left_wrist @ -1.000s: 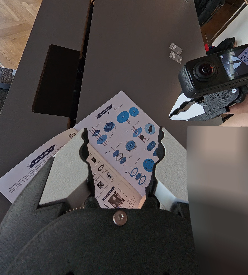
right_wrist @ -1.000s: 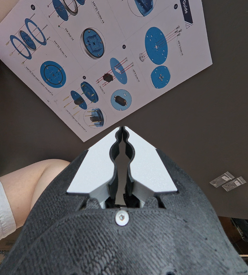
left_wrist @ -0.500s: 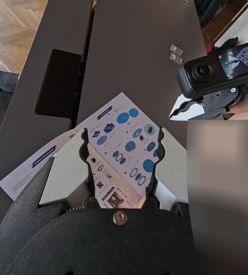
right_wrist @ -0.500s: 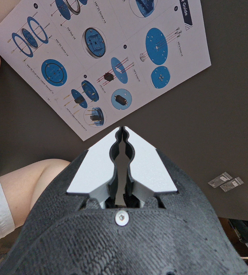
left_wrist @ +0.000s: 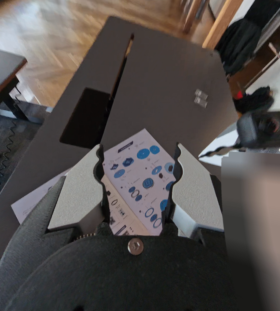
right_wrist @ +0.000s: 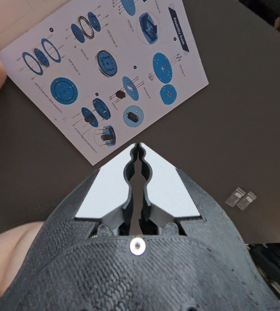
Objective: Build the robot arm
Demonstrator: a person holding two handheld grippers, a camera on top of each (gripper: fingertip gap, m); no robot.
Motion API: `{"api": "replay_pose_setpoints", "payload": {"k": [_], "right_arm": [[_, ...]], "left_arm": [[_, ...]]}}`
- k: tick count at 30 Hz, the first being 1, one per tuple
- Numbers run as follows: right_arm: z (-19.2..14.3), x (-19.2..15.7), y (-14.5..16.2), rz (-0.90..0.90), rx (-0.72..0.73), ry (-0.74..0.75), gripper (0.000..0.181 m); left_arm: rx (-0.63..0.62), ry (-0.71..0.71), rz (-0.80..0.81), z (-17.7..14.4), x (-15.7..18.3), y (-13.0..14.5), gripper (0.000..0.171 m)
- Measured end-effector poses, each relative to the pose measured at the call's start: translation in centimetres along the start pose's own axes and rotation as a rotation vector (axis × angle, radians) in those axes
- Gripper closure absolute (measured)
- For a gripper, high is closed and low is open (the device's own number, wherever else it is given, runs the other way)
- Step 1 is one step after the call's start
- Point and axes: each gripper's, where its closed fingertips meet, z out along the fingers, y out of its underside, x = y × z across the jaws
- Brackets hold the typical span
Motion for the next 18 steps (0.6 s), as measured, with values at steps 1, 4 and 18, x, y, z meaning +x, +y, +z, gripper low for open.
{"api": "replay_pose_setpoints", "payload": {"k": [1, 4, 18], "right_arm": [[0.1, 0.0, 0.0, -0.038, 0.026, 0.055, 0.181], [-0.1, -0.4, 0.7, -0.05, 0.228, 0.16, 0.181], [-4.5, -3.3, 4.9, 0.163, 1.225, 0.139, 0.155]], "left_arm": [[0.087, -0.011, 0.004, -1.0, 0.6, -1.5, 0.09], [0.341, -0.038, 0.024, -4.7, 3.3, -5.1, 0.094], [0.427, -0.894, 0.215, -22.0, 12.6, 7.7, 0.074]]}}
